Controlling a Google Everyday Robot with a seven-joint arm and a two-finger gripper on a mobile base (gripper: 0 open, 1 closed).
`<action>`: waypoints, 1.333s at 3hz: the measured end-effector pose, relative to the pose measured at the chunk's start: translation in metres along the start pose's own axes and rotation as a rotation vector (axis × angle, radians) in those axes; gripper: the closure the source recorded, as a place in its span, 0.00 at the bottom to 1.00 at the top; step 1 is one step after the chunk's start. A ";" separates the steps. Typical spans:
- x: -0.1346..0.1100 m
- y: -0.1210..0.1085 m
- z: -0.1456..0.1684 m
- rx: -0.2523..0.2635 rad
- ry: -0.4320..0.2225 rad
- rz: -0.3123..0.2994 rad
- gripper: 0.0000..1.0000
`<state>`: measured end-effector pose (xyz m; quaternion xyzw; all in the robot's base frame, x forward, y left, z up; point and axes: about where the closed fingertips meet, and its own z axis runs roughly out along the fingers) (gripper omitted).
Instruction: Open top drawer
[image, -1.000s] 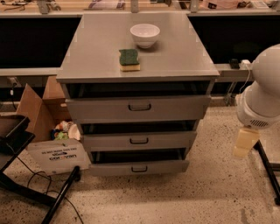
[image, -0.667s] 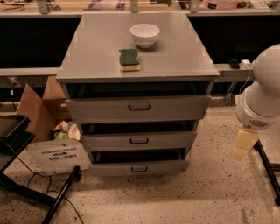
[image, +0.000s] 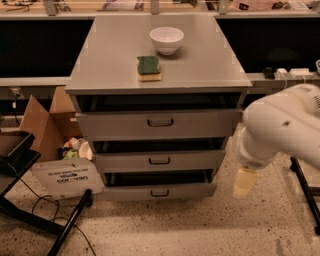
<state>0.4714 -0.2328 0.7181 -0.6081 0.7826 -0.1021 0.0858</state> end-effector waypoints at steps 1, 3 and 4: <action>-0.044 0.018 0.098 0.012 0.020 -0.063 0.00; -0.059 0.004 0.177 0.038 0.079 0.071 0.00; -0.059 0.004 0.177 0.038 0.079 0.084 0.00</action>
Offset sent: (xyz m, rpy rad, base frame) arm 0.0787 0.0654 -0.2202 -0.1377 -0.0336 0.0321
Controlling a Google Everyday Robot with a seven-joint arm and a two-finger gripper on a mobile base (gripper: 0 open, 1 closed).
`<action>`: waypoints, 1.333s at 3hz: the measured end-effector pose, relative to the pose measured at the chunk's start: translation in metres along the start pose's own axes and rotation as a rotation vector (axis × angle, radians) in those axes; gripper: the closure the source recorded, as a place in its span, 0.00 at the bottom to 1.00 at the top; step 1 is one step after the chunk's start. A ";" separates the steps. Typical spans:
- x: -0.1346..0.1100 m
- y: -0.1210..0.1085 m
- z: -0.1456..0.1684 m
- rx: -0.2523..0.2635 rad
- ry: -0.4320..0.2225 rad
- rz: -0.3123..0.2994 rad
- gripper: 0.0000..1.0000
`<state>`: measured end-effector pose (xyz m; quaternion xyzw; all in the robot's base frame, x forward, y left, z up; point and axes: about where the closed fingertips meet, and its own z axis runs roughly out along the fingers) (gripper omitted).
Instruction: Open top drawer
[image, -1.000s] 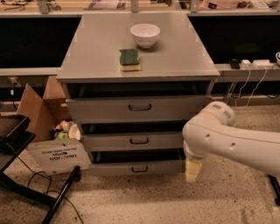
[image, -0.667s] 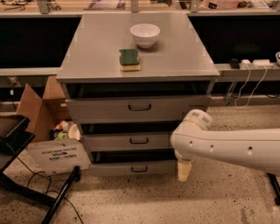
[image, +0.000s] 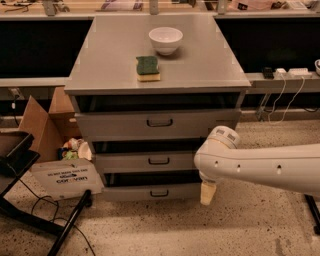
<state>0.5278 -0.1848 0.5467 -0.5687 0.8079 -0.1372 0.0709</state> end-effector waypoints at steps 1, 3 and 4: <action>-0.005 0.011 0.034 -0.046 -0.001 0.015 0.00; -0.037 0.024 0.146 -0.138 -0.063 -0.002 0.00; -0.053 0.026 0.180 -0.171 -0.070 -0.008 0.00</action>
Offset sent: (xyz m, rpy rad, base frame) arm 0.0333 0.0192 -0.1701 0.1021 0.1426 0.0024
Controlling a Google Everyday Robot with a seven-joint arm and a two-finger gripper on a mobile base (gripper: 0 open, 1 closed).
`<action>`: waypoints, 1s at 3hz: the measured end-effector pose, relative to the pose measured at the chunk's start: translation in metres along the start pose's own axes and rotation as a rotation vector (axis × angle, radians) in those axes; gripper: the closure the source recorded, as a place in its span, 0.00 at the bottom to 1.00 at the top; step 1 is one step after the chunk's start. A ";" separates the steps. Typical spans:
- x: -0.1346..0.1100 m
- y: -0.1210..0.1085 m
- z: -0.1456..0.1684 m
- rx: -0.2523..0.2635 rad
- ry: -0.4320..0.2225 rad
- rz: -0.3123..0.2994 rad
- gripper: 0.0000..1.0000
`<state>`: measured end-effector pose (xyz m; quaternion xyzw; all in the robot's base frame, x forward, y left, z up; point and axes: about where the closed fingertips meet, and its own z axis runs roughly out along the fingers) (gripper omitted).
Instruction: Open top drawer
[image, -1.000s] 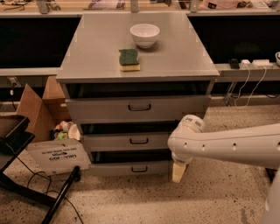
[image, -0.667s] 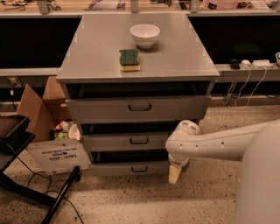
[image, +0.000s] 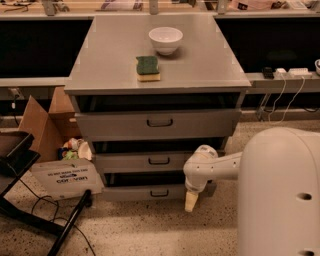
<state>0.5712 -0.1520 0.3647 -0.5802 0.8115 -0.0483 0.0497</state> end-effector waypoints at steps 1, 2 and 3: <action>-0.002 0.000 0.006 -0.006 -0.001 0.002 0.00; 0.001 -0.001 -0.012 0.000 -0.001 -0.016 0.00; 0.015 -0.004 -0.090 0.013 0.001 -0.081 0.00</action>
Offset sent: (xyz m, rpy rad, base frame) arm -0.0017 -0.0035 0.0445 -0.0075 -0.0142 0.0449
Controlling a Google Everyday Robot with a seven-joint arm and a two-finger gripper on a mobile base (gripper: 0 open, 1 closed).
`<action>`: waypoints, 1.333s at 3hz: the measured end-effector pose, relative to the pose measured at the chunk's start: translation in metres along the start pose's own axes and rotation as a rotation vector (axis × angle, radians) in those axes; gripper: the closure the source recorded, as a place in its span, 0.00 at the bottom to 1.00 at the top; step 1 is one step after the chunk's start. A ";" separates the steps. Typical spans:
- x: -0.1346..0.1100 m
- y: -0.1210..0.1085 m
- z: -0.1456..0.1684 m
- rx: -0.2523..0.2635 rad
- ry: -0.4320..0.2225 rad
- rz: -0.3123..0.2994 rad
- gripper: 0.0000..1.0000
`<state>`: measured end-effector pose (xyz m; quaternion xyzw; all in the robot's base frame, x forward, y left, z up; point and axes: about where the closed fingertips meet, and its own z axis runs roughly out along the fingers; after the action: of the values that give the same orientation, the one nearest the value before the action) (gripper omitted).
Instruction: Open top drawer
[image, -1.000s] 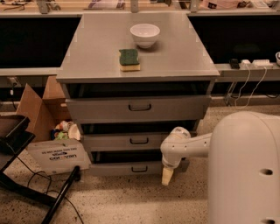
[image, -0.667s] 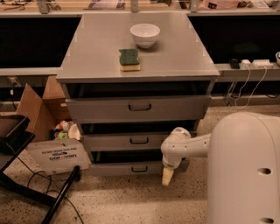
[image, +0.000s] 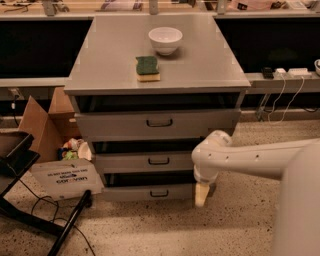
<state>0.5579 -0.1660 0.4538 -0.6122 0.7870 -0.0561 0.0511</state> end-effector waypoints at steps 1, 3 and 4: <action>0.006 -0.017 -0.071 0.046 0.002 -0.093 0.00; -0.020 -0.076 -0.215 0.238 0.035 -0.246 0.00; -0.036 -0.098 -0.246 0.297 0.019 -0.258 0.00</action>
Offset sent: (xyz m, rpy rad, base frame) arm 0.0445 0.0048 0.2596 -0.1829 -0.2094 0.2933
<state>0.6241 -0.1489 0.7122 -0.6932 0.6856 -0.1835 0.1258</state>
